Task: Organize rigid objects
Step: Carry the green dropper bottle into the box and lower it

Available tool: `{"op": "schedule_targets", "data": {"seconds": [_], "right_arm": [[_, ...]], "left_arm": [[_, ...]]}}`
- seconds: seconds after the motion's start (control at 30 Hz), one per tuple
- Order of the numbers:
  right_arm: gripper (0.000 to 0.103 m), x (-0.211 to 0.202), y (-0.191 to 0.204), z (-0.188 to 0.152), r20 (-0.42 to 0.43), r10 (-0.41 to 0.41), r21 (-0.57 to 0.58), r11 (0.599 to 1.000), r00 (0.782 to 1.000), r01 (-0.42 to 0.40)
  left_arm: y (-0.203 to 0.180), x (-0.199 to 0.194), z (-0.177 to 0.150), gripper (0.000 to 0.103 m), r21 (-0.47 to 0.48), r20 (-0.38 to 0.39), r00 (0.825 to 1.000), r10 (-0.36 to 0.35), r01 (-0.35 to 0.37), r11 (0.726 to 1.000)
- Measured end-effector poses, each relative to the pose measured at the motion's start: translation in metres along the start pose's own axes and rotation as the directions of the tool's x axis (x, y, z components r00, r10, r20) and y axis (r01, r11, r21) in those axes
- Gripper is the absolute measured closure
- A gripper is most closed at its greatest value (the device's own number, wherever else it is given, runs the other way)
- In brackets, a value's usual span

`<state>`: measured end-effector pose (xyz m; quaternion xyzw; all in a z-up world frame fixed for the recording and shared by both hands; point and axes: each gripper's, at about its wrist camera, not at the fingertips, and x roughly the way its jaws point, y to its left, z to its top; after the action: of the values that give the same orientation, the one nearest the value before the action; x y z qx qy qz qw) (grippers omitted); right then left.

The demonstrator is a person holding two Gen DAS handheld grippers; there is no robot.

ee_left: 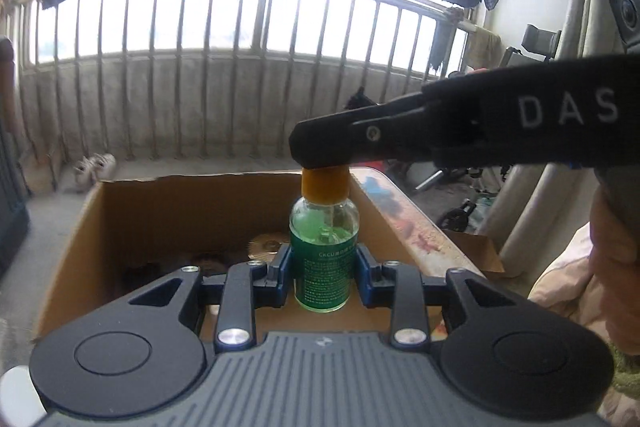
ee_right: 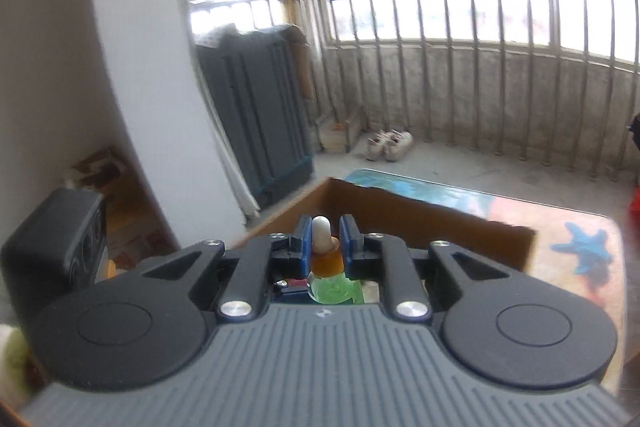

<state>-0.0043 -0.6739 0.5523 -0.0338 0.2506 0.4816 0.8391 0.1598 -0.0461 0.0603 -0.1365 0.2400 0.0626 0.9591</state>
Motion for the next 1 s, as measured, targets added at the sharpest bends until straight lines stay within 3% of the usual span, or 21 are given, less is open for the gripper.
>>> {"op": "schedule_targets", "data": {"seconds": [0.17, 0.43, 0.63, 1.0], "right_arm": [[0.090, 0.030, -0.057, 0.005, -0.084, -0.033, 0.037, 0.999, 0.996, 0.036], [0.090, 0.087, -0.115, -0.008, -0.196, -0.036, 0.094, 0.994, 0.980, 0.055], [0.095, 0.110, -0.126, -0.018, -0.247, -0.048, 0.088, 0.993, 0.968, 0.072], [0.095, 0.127, -0.118, -0.026, -0.284, -0.103, 0.002, 0.994, 0.953, 0.108]], "left_arm": [[0.005, 0.072, 0.013, 0.070, -0.041, -0.110, 0.993, -0.053, 0.049, 0.998], [0.011, 0.147, 0.013, 0.070, -0.117, -0.279, 0.957, -0.079, 0.048, 0.992], [0.022, 0.142, 0.022, 0.067, -0.122, -0.334, 0.938, -0.094, 0.056, 0.991], [0.028, 0.144, 0.017, 0.060, -0.149, -0.350, 0.931, -0.100, 0.051, 0.988]]}}
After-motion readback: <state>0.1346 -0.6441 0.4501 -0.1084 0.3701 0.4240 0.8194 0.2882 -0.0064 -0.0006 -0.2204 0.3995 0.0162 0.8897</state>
